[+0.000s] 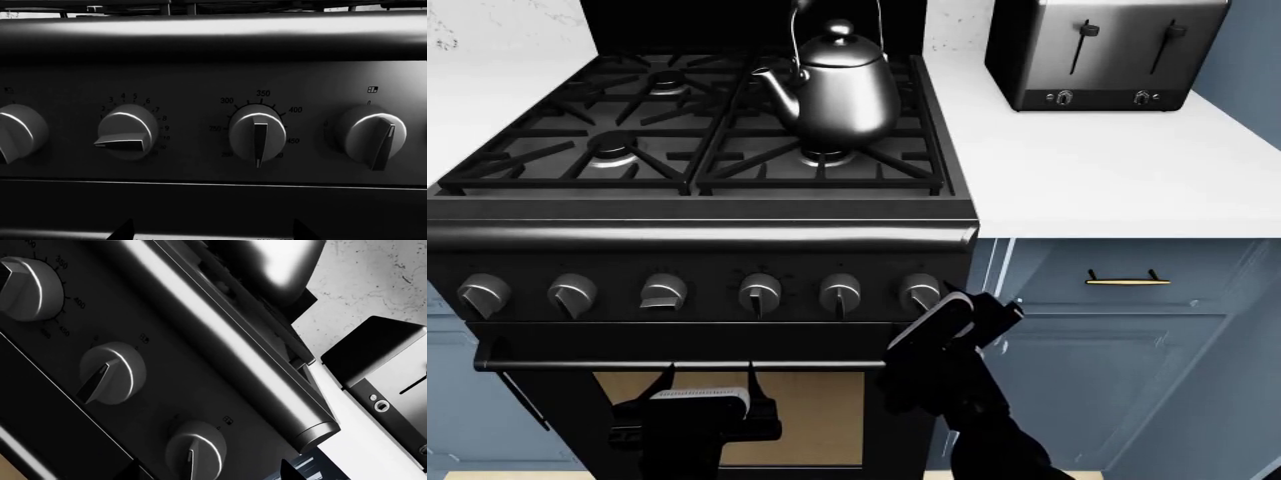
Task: Turn off the front right burner of the stove.
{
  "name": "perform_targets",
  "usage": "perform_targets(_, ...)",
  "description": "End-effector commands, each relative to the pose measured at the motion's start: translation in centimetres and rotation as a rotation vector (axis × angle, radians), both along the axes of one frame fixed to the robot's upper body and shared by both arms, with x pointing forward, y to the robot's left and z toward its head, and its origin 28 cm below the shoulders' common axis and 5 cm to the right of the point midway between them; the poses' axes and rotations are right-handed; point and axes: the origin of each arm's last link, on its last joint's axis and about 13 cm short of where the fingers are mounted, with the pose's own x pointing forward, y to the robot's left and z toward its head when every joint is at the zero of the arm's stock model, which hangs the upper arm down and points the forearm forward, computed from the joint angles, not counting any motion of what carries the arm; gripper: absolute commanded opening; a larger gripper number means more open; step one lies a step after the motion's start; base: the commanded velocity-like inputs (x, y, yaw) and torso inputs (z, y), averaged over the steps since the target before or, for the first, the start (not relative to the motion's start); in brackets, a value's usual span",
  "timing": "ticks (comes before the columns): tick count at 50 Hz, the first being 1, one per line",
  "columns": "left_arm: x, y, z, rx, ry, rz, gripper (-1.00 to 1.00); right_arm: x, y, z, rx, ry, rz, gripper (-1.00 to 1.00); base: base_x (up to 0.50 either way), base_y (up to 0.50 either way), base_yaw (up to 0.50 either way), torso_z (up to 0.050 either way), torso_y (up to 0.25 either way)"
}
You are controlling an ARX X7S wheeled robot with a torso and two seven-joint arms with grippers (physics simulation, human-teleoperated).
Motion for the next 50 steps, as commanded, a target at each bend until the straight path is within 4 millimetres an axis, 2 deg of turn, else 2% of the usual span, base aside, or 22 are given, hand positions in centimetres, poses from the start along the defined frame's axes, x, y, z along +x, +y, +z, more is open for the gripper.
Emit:
perform_targets(1,0.1,0.0,-0.1,0.000,0.008,0.005,1.00,0.7,0.2,-0.4,-0.010,0.021,0.019,1.00,0.00,0.00,0.00,0.000,0.000)
perform_targets(27,0.2,0.1,-0.2,-0.003,0.019,0.010,1.00,1.8,0.4,-1.3,-0.072,0.018,-0.010,1.00,0.00,0.00,0.00,0.000,0.000)
perform_targets(50,0.5,0.2,-0.3,-0.015,0.039,0.026,1.00,3.1,0.6,-2.5,-0.026,0.040,-0.035,1.00,0.00,0.00,0.00,0.000,0.000)
